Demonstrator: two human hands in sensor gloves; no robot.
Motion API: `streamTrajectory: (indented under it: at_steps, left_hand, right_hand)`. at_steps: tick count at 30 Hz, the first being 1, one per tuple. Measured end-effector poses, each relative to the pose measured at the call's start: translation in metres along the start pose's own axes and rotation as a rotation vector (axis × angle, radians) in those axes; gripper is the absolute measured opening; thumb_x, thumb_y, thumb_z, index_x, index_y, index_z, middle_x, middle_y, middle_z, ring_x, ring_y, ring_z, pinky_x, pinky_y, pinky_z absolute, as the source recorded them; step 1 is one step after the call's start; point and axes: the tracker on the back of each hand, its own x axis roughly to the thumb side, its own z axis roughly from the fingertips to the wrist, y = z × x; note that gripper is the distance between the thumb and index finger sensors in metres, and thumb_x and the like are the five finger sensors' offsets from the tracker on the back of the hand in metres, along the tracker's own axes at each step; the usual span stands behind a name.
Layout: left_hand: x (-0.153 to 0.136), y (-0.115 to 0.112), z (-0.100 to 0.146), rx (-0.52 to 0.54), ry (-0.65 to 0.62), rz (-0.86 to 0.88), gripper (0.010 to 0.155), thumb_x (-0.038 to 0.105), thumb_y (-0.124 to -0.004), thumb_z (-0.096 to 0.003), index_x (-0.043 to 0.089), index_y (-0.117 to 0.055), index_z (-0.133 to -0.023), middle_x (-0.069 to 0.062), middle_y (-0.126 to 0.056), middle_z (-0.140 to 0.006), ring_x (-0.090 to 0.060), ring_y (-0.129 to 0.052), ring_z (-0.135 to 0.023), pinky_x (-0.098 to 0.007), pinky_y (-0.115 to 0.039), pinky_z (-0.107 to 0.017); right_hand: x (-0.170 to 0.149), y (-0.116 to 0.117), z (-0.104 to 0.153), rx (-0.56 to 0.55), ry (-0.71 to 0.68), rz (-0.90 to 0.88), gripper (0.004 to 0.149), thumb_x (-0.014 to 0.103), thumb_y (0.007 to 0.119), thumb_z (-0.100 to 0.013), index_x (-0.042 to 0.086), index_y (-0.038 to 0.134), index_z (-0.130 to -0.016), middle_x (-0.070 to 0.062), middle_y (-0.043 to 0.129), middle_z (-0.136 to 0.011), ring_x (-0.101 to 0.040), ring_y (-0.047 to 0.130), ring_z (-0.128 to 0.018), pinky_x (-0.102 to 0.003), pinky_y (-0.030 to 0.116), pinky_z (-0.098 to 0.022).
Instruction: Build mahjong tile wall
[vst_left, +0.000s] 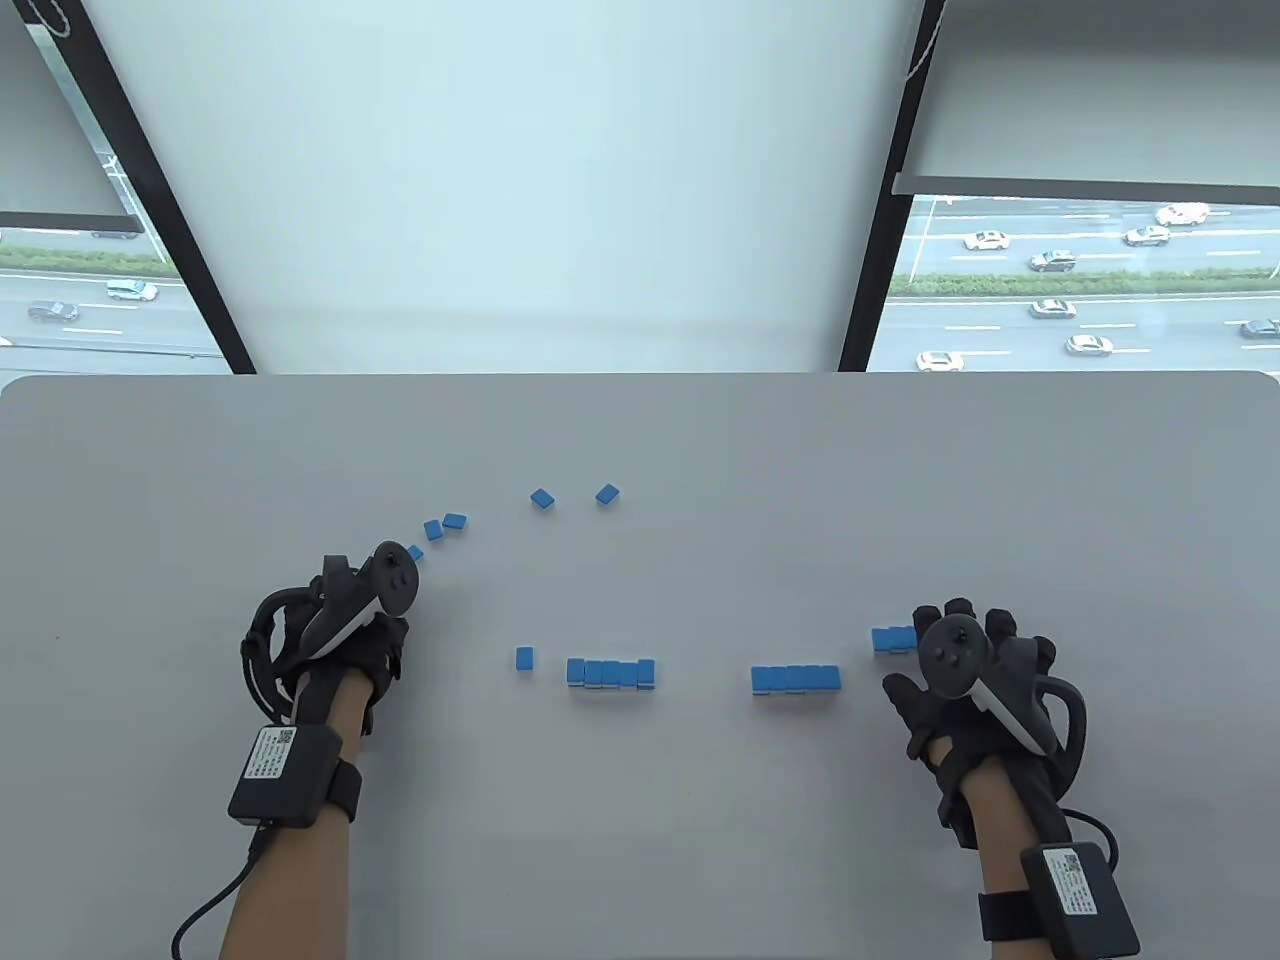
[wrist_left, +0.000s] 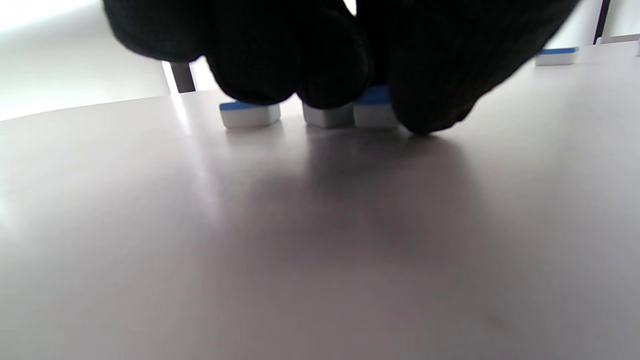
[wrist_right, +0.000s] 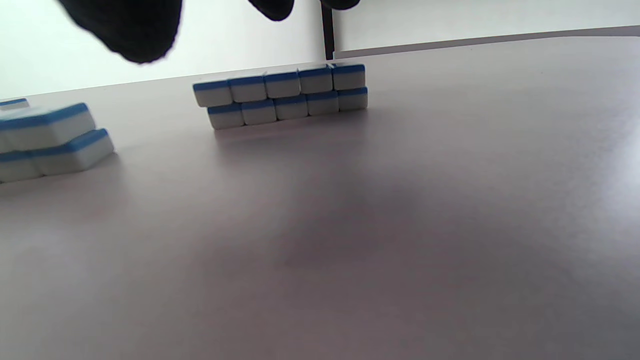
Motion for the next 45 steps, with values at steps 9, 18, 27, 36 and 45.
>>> streamTrajectory:
  at_steps: [9, 18, 27, 36, 45]
  left_hand:
    - [-0.005, -0.001, 0.002, -0.018, 0.011, -0.024, 0.058, 0.041, -0.09, -0.0403, 0.041, -0.075, -0.096, 0.006, -0.082, -0.088, -0.024, -0.084, -0.073, -0.055, -0.069, -0.063]
    - [-0.007, -0.001, 0.004, -0.009, 0.02, -0.018, 0.056, 0.044, -0.089, -0.0403, 0.041, -0.076, -0.095, 0.007, -0.085, -0.085, -0.024, -0.085, -0.071, -0.054, -0.07, -0.062]
    - [-0.007, -0.001, 0.005, -0.023, 0.031, -0.021, 0.057, 0.047, -0.088, -0.0404, 0.04, -0.076, -0.095, 0.006, -0.085, -0.086, -0.024, -0.085, -0.071, -0.054, -0.07, -0.062]
    - [0.003, 0.01, 0.018, 0.026, -0.017, -0.005, 0.056, 0.048, -0.089, -0.0396, 0.04, -0.078, -0.094, 0.007, -0.088, -0.083, -0.023, -0.087, -0.07, -0.054, -0.071, -0.061]
    - [0.035, 0.028, 0.045, 0.065, -0.191, 0.135, 0.056, 0.048, -0.09, -0.0392, 0.04, -0.078, -0.094, 0.009, -0.09, -0.083, -0.022, -0.09, -0.07, -0.053, -0.074, -0.06]
  right_hand:
    - [0.001, 0.0, 0.0, 0.0, -0.003, 0.001, 0.079, 0.061, 0.069, -0.041, 0.033, 0.035, -0.106, 0.001, 0.023, -0.114, -0.04, 0.017, -0.102, -0.064, 0.012, -0.065]
    - [0.001, 0.0, 0.001, 0.0, -0.001, -0.004, 0.079, 0.061, 0.069, -0.041, 0.033, 0.035, -0.106, 0.001, 0.023, -0.114, -0.04, 0.017, -0.102, -0.064, 0.012, -0.065]
    - [0.001, -0.001, 0.001, -0.001, 0.0, -0.001, 0.079, 0.061, 0.07, -0.041, 0.033, 0.035, -0.106, 0.001, 0.023, -0.114, -0.04, 0.017, -0.102, -0.065, 0.012, -0.065]
    - [0.001, -0.001, 0.001, -0.001, 0.001, -0.002, 0.079, 0.061, 0.069, -0.041, 0.033, 0.035, -0.106, 0.001, 0.023, -0.114, -0.04, 0.017, -0.102, -0.064, 0.012, -0.065]
    - [0.0, -0.002, 0.001, -0.007, 0.002, -0.009, 0.079, 0.061, 0.07, -0.041, 0.033, 0.034, -0.106, 0.001, 0.023, -0.114, -0.04, 0.017, -0.102, -0.064, 0.012, -0.065]
